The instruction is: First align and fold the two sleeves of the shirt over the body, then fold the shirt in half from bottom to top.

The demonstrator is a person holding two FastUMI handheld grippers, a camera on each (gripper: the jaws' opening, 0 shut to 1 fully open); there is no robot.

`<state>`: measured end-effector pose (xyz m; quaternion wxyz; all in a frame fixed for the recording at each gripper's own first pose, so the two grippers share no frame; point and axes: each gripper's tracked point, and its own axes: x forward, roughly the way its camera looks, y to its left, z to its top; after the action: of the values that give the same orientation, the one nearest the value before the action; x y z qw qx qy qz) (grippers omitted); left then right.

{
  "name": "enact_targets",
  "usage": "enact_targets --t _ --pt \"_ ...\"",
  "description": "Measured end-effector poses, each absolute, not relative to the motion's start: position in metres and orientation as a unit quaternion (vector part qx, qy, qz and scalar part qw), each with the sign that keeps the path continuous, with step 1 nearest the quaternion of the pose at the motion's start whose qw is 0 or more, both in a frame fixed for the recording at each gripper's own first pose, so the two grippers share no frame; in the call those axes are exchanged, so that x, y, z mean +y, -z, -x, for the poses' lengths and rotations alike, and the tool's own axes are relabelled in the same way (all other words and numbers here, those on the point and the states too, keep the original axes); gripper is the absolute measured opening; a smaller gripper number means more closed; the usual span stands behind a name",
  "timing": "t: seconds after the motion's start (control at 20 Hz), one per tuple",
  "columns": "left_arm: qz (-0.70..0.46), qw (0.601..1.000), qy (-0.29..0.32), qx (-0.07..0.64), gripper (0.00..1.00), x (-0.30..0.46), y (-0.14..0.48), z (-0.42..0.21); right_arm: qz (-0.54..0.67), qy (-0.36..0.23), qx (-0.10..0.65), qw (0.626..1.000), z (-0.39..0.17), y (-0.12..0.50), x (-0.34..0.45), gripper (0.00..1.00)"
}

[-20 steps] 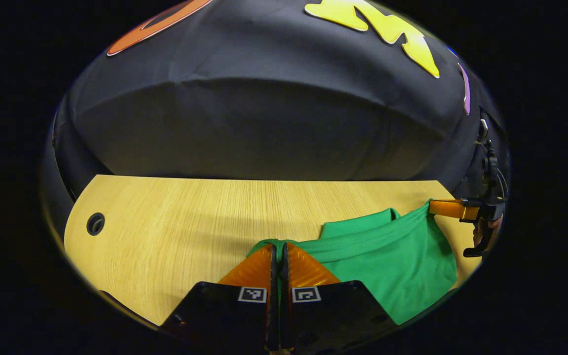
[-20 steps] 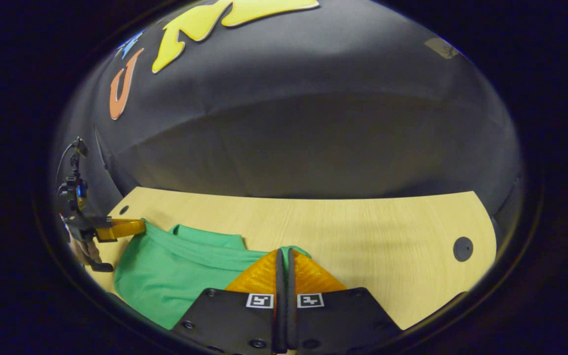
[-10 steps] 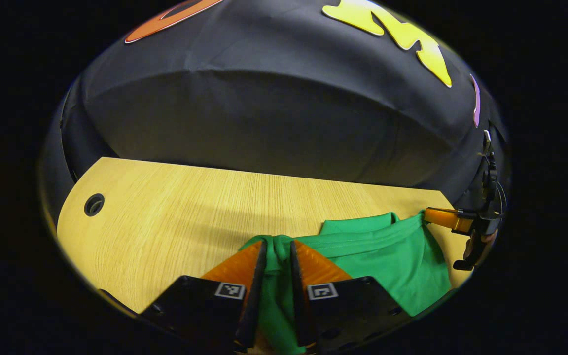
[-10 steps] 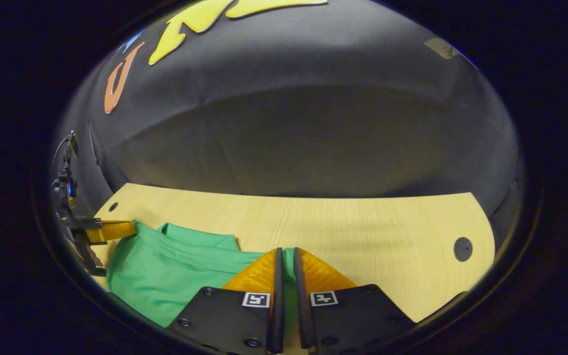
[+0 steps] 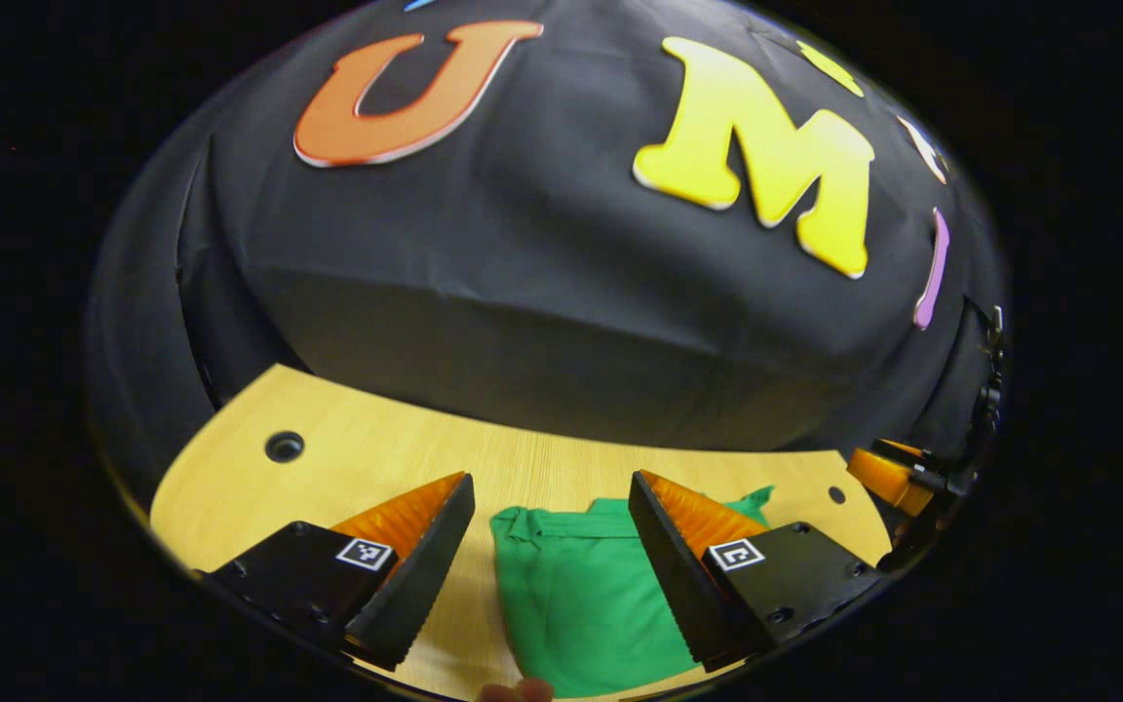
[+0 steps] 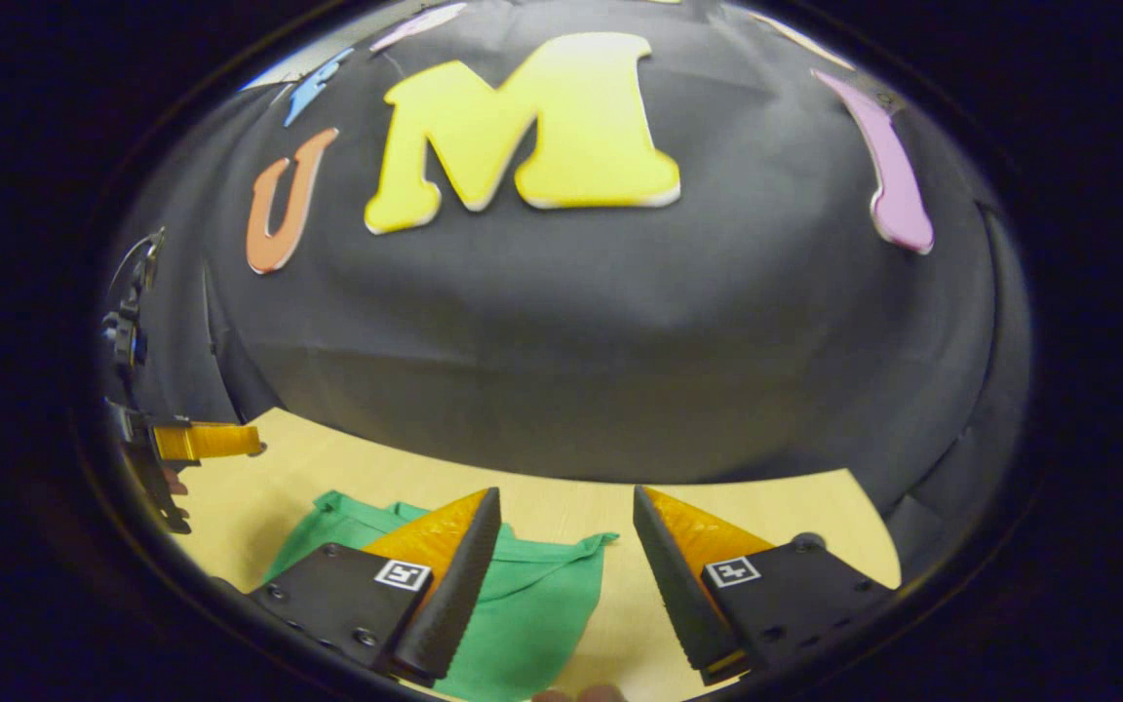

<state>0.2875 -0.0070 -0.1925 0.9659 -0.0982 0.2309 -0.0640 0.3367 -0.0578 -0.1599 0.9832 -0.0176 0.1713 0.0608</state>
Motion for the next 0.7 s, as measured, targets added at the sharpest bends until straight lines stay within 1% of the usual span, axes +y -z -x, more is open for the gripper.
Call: enact_targets --t 0.05,0.1,0.15,0.2,0.25,0.35,0.45,0.5,0.55,0.6,0.7 --pt "0.091 0.972 0.058 0.208 1.0 -0.008 0.164 -0.276 0.025 -0.051 0.145 0.988 -0.321 0.132 -0.057 0.88" --pt "0.08 0.979 0.04 0.182 1.0 -0.004 0.132 -0.264 0.032 -0.044 0.124 0.991 -0.305 0.106 -0.054 0.86" --pt "0.069 0.985 0.029 0.158 0.99 -0.003 0.103 -0.25 0.034 -0.044 0.106 0.993 -0.285 0.081 -0.047 0.91" --pt "0.061 0.989 0.026 0.136 0.98 -0.006 0.074 -0.233 0.032 -0.048 0.089 0.994 -0.264 0.056 -0.039 0.89" --pt "0.055 0.991 0.027 0.115 0.98 -0.006 0.053 -0.217 0.034 -0.051 0.074 0.995 -0.241 0.034 -0.035 0.91" --pt "0.05 0.995 0.033 0.082 0.98 -0.012 0.016 -0.178 0.045 -0.043 0.046 0.997 -0.2 -0.002 -0.03 0.93" --pt "0.04 0.997 0.026 0.054 0.98 -0.011 -0.014 -0.143 0.044 -0.025 0.018 0.999 -0.157 -0.025 -0.025 0.91" --pt "0.04 0.998 0.032 0.046 0.98 -0.016 -0.024 -0.124 0.038 -0.019 0.007 0.999 -0.136 -0.034 -0.022 0.91" --pt "0.046 0.997 0.036 0.043 1.0 -0.021 -0.029 -0.105 0.035 -0.011 -0.001 0.999 -0.115 -0.039 -0.021 0.92" --pt "0.058 0.997 0.036 0.04 0.98 -0.024 -0.035 -0.084 0.035 -0.005 -0.007 0.999 -0.096 -0.042 -0.02 0.92" --pt "0.059 0.997 0.034 0.027 0.98 -0.026 -0.046 -0.049 0.037 -0.003 -0.013 0.999 -0.062 -0.043 -0.013 0.93"
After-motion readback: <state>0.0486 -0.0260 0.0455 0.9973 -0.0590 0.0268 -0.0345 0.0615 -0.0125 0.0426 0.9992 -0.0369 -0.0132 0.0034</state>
